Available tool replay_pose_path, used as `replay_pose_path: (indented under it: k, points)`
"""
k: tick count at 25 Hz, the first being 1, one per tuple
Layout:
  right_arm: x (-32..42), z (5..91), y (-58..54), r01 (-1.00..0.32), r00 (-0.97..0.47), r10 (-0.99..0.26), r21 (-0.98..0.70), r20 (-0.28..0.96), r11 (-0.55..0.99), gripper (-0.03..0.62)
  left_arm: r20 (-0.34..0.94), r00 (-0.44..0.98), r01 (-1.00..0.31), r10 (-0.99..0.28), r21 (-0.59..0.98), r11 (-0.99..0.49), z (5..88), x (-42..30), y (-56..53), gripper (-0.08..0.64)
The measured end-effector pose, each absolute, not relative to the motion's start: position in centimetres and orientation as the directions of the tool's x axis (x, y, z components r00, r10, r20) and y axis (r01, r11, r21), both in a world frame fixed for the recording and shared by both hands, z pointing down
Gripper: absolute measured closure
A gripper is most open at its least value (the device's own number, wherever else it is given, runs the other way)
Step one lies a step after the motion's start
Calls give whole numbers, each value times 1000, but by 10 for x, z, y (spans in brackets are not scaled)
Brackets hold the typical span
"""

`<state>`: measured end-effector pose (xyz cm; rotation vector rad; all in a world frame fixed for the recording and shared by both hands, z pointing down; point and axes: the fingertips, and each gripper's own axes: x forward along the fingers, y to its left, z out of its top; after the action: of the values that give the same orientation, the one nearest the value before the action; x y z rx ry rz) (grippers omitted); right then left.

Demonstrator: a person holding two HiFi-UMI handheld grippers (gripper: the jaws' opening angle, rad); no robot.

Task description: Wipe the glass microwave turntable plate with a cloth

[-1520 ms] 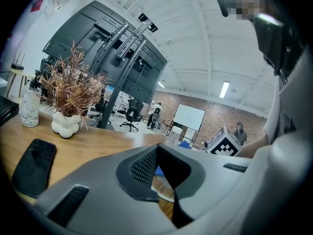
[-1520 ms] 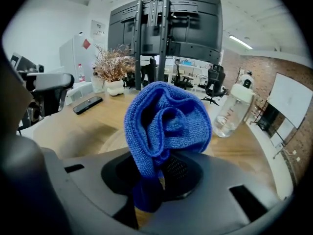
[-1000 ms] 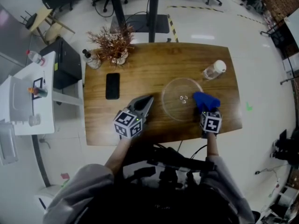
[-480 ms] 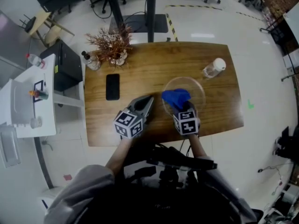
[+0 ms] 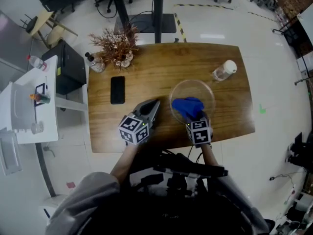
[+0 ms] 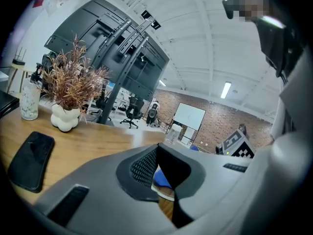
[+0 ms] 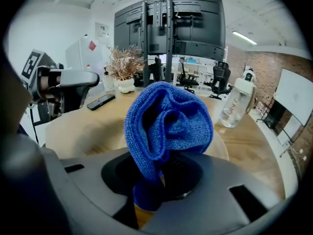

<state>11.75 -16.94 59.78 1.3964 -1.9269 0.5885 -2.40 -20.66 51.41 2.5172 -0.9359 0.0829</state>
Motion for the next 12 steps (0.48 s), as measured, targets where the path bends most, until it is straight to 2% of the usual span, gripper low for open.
replay_pose_path:
  k: [12]
  points:
    - [269, 608, -137, -997, 75, -655, 63, 752, -41, 495, 216, 772, -629, -598, 391, -672, 515, -23, -206, 560]
